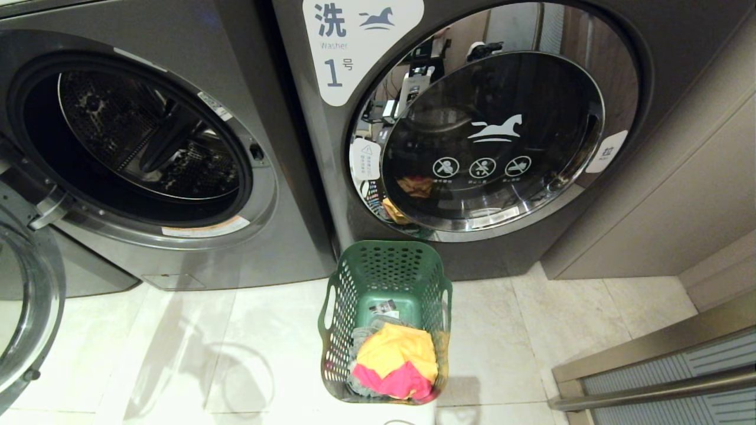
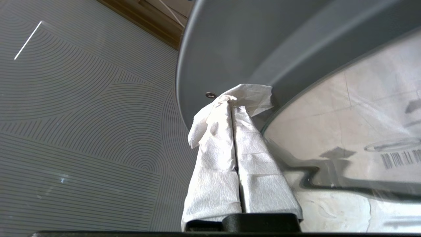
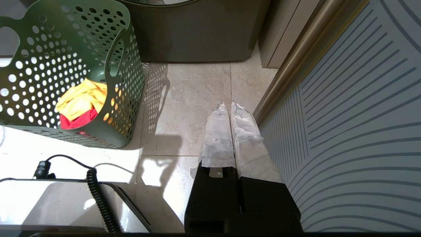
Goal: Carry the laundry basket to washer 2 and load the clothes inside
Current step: Place the clothes into the washing machine
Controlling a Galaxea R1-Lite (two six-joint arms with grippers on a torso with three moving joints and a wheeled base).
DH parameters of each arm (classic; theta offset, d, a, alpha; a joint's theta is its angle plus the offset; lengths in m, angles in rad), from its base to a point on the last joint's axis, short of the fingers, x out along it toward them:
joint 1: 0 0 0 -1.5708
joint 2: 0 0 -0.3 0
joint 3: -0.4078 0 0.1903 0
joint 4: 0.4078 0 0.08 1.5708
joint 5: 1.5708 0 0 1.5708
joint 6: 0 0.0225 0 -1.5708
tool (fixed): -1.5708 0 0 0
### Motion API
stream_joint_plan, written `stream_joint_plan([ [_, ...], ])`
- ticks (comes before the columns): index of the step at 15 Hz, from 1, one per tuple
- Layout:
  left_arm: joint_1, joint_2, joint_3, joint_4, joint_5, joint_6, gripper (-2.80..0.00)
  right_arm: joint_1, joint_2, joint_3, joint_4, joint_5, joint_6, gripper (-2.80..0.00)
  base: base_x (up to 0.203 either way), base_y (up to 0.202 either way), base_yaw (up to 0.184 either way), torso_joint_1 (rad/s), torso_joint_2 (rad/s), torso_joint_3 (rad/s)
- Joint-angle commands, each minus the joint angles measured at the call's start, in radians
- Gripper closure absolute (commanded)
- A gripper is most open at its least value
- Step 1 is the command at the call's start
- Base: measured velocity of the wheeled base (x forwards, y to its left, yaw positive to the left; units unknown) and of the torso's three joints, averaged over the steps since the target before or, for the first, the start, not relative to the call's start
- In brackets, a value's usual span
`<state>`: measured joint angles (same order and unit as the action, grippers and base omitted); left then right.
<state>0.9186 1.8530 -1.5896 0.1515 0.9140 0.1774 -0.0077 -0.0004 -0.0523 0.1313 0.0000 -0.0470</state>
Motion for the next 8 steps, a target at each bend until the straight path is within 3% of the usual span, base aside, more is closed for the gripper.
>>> stream_joint_plan([
  [1, 0.045, 0.073, -0.076, 0.002, -0.001, -0.002, 0.0, 0.0, 0.0, 0.0, 0.001, 0.0, -0.001, 0.0, 0.0, 0.0, 0.0, 0.0, 0.0, 0.0],
  [3, 0.055, 0.052, -0.073, 0.002, -0.08, -0.013, 0.0, 0.0, 0.0, 0.0, 0.001, 0.0, -0.001, 0.0, 0.0, 0.0, 0.0, 0.0, 0.0, 0.0],
  [8, 0.077, 0.108, -0.131, -0.082, -0.095, -0.027, 0.0, 0.0, 0.0, 0.0, 0.001, 0.001, -0.001, 0.0, 0.0, 0.0, 0.0, 0.0, 0.0, 0.0],
])
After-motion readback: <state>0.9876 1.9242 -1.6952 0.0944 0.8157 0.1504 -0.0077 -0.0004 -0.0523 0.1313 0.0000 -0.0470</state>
